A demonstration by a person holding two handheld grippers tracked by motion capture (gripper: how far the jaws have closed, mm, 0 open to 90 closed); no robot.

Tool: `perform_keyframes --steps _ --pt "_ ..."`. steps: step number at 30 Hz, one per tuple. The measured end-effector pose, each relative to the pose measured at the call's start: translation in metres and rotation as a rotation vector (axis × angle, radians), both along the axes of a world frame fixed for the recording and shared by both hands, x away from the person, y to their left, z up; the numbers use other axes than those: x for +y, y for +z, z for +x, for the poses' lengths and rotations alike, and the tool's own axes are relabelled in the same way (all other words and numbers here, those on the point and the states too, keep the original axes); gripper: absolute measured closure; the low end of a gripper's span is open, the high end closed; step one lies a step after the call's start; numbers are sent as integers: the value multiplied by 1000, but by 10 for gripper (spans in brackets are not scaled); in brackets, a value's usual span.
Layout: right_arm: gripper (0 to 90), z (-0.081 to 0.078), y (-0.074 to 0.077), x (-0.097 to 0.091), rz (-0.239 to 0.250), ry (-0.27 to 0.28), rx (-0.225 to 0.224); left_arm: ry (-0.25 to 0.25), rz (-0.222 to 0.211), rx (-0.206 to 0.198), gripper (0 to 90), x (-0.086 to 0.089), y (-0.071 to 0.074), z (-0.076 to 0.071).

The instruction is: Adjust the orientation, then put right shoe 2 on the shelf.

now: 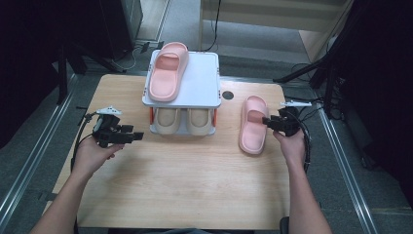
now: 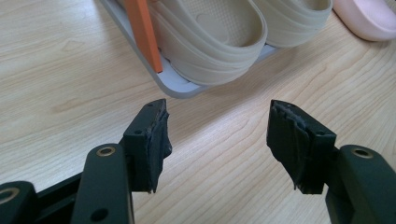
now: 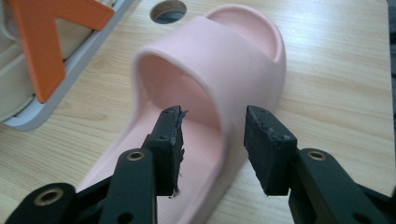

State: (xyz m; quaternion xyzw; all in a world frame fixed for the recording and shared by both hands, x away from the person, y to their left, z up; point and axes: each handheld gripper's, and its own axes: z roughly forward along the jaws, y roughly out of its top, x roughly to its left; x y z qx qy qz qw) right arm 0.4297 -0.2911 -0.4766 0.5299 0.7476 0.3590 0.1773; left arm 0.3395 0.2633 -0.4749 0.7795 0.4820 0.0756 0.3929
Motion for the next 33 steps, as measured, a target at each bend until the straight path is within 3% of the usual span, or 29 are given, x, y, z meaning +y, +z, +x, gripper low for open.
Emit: perform_keyframes --steps 7,15,18,27,33 --pt "539 4 -17 -10 45 -39 61 -1 -6 1 389 -1 1 2" --pt "536 16 -28 -6 32 -49 89 -1 11 8 386 2 -1 -3" --pt "539 21 -31 -6 39 -57 104 13 0 5 386 5 -1 -7" --pt "558 36 -37 -3 29 -84 100 34 -6 6 387 11 -3 -19" --pt "617 43 -38 -2 42 -97 94 57 -5 8 386 18 -4 -26"
